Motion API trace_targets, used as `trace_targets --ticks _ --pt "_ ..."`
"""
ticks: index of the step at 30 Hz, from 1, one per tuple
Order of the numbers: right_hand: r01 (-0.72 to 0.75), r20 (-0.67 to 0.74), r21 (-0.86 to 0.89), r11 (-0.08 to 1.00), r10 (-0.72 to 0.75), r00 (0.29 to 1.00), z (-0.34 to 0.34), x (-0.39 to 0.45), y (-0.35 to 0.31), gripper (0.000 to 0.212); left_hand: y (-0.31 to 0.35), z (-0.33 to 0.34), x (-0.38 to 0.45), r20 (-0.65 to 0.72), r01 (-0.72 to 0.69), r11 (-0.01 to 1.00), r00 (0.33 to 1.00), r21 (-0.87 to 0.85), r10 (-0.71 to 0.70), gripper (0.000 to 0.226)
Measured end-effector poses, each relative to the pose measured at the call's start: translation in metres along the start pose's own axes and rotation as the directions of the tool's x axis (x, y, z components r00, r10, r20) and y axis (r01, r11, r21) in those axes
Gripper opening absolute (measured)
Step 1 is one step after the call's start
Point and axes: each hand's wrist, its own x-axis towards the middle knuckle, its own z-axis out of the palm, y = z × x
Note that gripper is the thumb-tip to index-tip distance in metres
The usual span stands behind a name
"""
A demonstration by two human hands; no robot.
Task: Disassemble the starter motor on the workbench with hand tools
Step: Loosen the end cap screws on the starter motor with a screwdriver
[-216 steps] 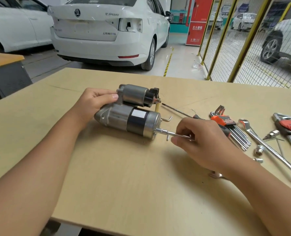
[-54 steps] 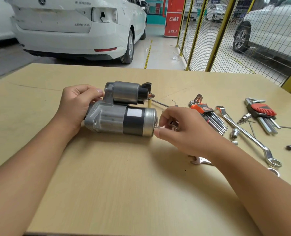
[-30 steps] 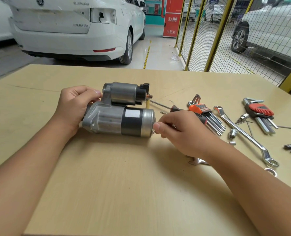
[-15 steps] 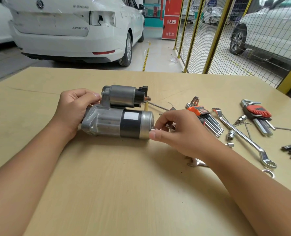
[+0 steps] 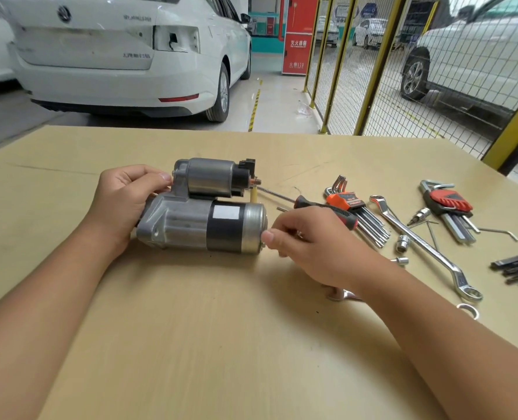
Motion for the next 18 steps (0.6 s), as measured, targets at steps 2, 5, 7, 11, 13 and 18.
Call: trace_targets --ticks 2,5,7,11,13,18 --pt "0.018 -0.039 0.020 1.000 -0.017 0.999 -0.002 0.000 0.001 0.019 0.000 0.000 0.000 0.003 -0.001 1.000 1.000 0.005 0.001 0.013" --pt "0.001 -0.018 0.035 0.999 0.000 1.000 -0.003 0.000 0.001 0.026 0.000 0.001 0.000 0.000 0.001 1.000 1.000 0.001 -0.001 0.013" --pt "0.006 0.013 0.019 1.000 -0.007 1.000 -0.002 0.001 0.001 0.031 0.001 0.002 -0.001 -0.002 0.014 1.000 1.000 -0.018 -0.014 0.013" --pt "0.041 0.004 -0.004 0.999 -0.041 0.999 -0.004 0.001 0.001 0.016 0.000 0.009 -0.003 -0.088 0.053 0.995 0.994 -0.088 -0.061 0.014" --pt "0.054 0.014 0.019 0.998 -0.054 0.998 -0.006 0.000 0.002 0.021 -0.001 0.012 -0.003 -0.130 0.062 0.993 0.989 -0.099 -0.075 0.018" --pt "0.027 0.110 -0.034 0.999 -0.023 0.994 -0.012 0.001 0.008 0.034 -0.002 0.022 -0.011 -0.156 0.106 0.985 0.980 -0.135 -0.126 0.017"
